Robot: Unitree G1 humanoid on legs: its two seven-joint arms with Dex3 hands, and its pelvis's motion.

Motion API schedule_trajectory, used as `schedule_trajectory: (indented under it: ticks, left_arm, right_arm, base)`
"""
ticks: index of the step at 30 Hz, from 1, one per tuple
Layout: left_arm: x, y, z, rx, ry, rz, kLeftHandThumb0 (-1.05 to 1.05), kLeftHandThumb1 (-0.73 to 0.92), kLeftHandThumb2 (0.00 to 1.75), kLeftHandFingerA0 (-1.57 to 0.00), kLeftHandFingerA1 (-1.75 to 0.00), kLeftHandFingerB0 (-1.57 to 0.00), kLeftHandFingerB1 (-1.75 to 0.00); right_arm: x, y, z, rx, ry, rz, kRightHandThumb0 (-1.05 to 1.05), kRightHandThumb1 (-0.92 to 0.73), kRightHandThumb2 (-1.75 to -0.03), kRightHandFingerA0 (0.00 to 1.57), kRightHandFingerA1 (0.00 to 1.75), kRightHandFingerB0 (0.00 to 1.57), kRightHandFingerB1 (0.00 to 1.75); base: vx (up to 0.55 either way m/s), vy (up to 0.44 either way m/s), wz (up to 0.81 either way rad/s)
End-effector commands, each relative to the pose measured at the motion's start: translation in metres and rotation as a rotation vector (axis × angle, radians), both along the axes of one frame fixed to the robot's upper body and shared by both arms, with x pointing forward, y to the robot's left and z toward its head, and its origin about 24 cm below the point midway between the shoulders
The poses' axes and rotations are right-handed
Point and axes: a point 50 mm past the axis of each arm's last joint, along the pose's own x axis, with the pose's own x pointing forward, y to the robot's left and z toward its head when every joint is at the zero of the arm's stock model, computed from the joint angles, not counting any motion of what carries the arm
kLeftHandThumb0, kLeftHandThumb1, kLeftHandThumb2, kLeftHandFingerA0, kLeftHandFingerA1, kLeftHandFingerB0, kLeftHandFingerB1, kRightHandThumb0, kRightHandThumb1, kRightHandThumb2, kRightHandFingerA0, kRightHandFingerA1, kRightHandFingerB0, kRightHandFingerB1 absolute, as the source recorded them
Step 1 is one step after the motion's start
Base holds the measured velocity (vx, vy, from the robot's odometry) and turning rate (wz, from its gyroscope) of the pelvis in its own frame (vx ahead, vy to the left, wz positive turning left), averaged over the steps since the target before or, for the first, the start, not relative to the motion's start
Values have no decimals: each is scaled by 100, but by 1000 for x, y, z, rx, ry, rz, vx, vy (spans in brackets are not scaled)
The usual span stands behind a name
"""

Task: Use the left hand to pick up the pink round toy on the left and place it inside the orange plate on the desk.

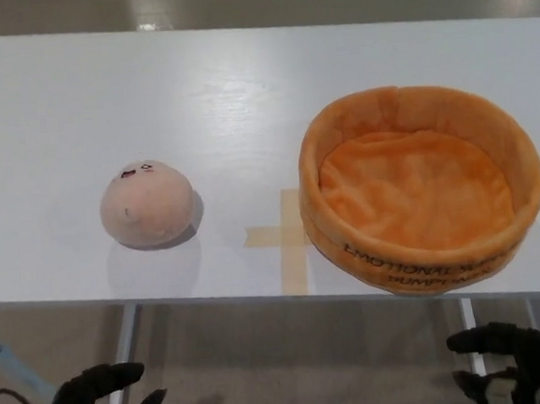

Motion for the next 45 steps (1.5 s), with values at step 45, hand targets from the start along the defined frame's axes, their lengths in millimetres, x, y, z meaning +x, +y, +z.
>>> schedule_trajectory:
  ticks: [45]
  left_arm:
    - [-84, -8, 134, -54, -435, -1118, -45, 52, 56, -53, -38, -55, -38]
  right_arm:
    - [-37, -2, -23, 2, 42, -5, -15, -57, -58, 59, 89, 54, 76]
  base:
    - [0, 0, 0]
